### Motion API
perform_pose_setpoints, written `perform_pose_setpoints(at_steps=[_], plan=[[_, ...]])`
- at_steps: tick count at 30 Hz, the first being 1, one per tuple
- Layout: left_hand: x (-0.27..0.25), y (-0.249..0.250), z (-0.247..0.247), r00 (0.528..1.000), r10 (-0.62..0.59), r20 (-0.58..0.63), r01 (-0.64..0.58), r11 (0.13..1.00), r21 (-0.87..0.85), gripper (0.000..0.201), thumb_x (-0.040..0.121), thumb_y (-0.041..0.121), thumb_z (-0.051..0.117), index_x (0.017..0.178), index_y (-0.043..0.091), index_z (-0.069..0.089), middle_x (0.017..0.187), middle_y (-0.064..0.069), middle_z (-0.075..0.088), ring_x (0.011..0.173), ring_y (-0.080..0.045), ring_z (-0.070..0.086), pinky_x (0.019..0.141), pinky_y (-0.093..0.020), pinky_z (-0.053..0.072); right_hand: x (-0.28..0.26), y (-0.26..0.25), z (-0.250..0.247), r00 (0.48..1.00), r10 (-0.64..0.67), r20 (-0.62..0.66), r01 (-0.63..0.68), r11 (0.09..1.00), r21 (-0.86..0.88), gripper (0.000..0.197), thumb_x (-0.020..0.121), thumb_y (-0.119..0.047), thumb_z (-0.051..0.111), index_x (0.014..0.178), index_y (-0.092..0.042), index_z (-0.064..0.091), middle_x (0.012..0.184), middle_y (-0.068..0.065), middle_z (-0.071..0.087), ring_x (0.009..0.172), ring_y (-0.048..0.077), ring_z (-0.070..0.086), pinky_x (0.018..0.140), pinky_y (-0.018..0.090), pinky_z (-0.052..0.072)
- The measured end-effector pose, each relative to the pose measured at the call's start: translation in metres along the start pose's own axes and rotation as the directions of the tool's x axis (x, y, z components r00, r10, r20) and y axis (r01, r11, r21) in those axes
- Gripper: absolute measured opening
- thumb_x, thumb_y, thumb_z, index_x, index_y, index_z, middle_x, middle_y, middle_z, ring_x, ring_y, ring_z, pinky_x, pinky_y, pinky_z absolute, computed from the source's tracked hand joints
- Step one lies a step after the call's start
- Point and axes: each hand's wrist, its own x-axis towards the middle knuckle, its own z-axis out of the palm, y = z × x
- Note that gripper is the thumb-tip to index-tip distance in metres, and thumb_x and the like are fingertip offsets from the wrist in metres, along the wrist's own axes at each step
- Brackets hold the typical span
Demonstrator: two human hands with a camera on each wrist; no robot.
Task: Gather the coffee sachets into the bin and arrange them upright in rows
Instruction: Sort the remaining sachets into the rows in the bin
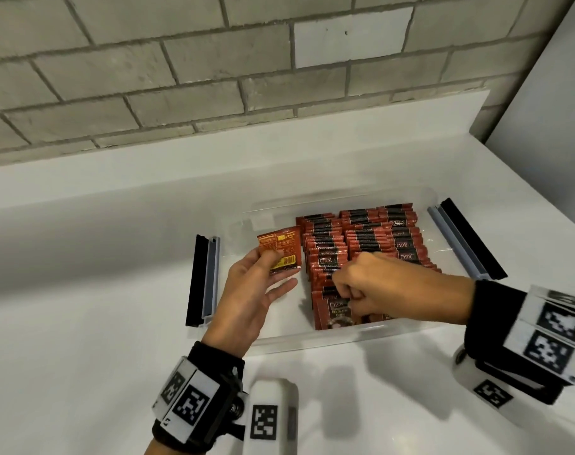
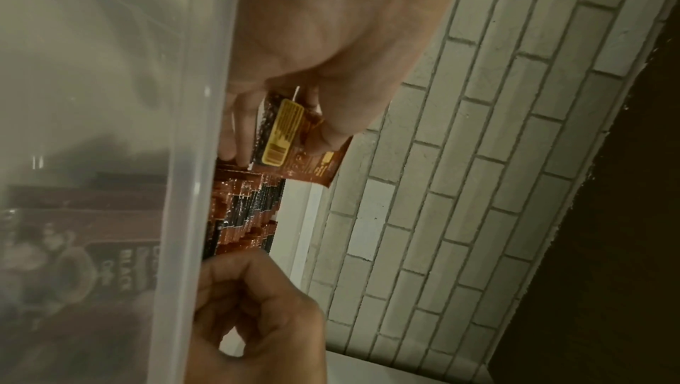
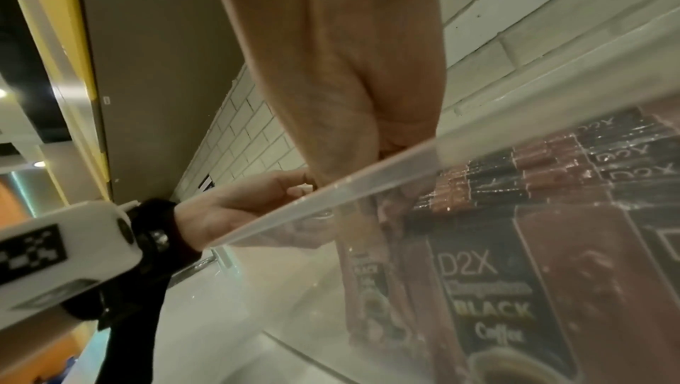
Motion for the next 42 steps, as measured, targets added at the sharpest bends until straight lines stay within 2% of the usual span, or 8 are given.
perform_pose_setpoints(at_steps=[4, 8, 16, 21, 27, 35, 39, 42], plan=[[-0.001, -0.002, -0.001, 1.000, 0.014, 0.001, -0.015, 0.994, 0.109, 0.012, 0.092, 0.020, 0.060, 0.099, 0.018, 0.070, 0.105, -0.001, 0.072, 0.108, -0.012, 0.061, 0.096, -0.035, 0.047, 0.001, 0.001, 0.006, 1.000, -0.011, -0.009, 0.011, 1.000, -0.024, 0.009, 0.088, -0.014, 0.063, 0.084, -0.015, 0.055, 0.081, -0.003, 0.056, 0.071, 0.016, 0.056, 0.062, 0.033, 0.050], [-0.001, -0.004, -0.001, 0.999, 0.021, 0.047, -0.028, 0.987, 0.159, 0.013, 0.091, 0.020, 0.061, 0.099, 0.020, 0.072, 0.095, 0.005, 0.074, 0.096, -0.008, 0.062, 0.088, -0.028, 0.044, 0.001, 0.007, -0.003, 0.996, 0.084, 0.033, -0.090, 0.966, 0.240, 0.022, 0.080, -0.028, 0.075, 0.081, -0.027, 0.054, 0.076, -0.010, 0.059, 0.070, 0.006, 0.060, 0.061, 0.020, 0.049], [0.002, -0.006, -0.001, 0.991, 0.031, 0.131, -0.043, 0.995, 0.092, 0.020, 0.087, 0.010, 0.064, 0.107, 0.009, 0.067, 0.093, -0.005, 0.074, 0.081, -0.010, 0.067, 0.070, -0.020, 0.052, 0.001, 0.024, -0.046, 0.931, 0.287, -0.227, -0.106, 0.805, 0.584, 0.013, 0.084, -0.029, 0.068, 0.096, -0.027, 0.063, 0.093, -0.010, 0.066, 0.087, 0.003, 0.063, 0.082, 0.022, 0.051], [0.003, -0.004, 0.001, 0.967, -0.021, 0.253, 0.025, 1.000, -0.014, 0.022, 0.092, 0.006, 0.053, 0.108, -0.001, 0.066, 0.074, -0.002, 0.064, 0.065, -0.007, 0.052, 0.056, -0.015, 0.044, 0.006, 0.016, -0.053, 0.965, 0.181, -0.190, -0.018, 0.768, 0.640, 0.029, 0.085, -0.021, 0.068, 0.112, -0.032, 0.063, 0.104, -0.013, 0.069, 0.097, 0.004, 0.064, 0.091, 0.023, 0.049], [-0.002, -0.003, 0.001, 0.912, -0.113, 0.393, 0.089, 0.993, 0.079, 0.025, 0.094, -0.002, 0.046, 0.108, -0.002, 0.066, 0.083, -0.010, 0.070, 0.065, -0.010, 0.055, 0.057, -0.016, 0.045, 0.015, 0.005, -0.046, 0.962, 0.180, -0.205, 0.013, 0.720, 0.694, 0.018, 0.080, -0.037, 0.067, 0.093, -0.025, 0.068, 0.092, -0.011, 0.072, 0.085, 0.002, 0.066, 0.084, 0.019, 0.046], [0.002, -0.004, 0.002, 0.981, -0.052, 0.188, 0.030, 0.992, 0.121, 0.026, 0.099, 0.009, 0.044, 0.103, 0.000, 0.068, 0.095, -0.014, 0.069, 0.081, -0.018, 0.061, 0.070, -0.024, 0.053, 0.013, 0.014, -0.048, 0.971, 0.188, -0.146, -0.050, 0.760, 0.648, 0.013, 0.083, -0.036, 0.067, 0.093, -0.028, 0.071, 0.089, 0.004, 0.074, 0.059, 0.000, 0.054, 0.071, 0.018, 0.044], [0.004, -0.004, 0.001, 1.000, -0.012, 0.010, 0.011, 0.995, 0.101, 0.020, 0.098, 0.015, 0.048, 0.104, 0.010, 0.066, 0.094, -0.006, 0.065, 0.080, -0.014, 0.057, 0.075, -0.025, 0.049, 0.011, 0.009, -0.042, 0.996, 0.068, -0.051, -0.036, 0.880, 0.474, 0.010, 0.081, -0.034, 0.071, 0.089, -0.029, 0.073, 0.083, -0.005, 0.074, 0.069, 0.005, 0.065, 0.068, 0.022, 0.051], [0.005, -0.005, -0.001, 0.998, -0.020, -0.051, 0.026, 0.993, 0.115, 0.021, 0.098, 0.018, 0.049, 0.112, 0.011, 0.062, 0.109, -0.008, 0.063, 0.094, -0.015, 0.057, 0.088, -0.029, 0.048, 0.012, 0.000, -0.024, 1.000, 0.019, 0.003, -0.018, 0.931, 0.365, 0.009, 0.081, -0.029, 0.074, 0.085, -0.021, 0.075, 0.078, -0.010, 0.072, 0.073, 0.000, 0.064, 0.066, 0.011, 0.047]])
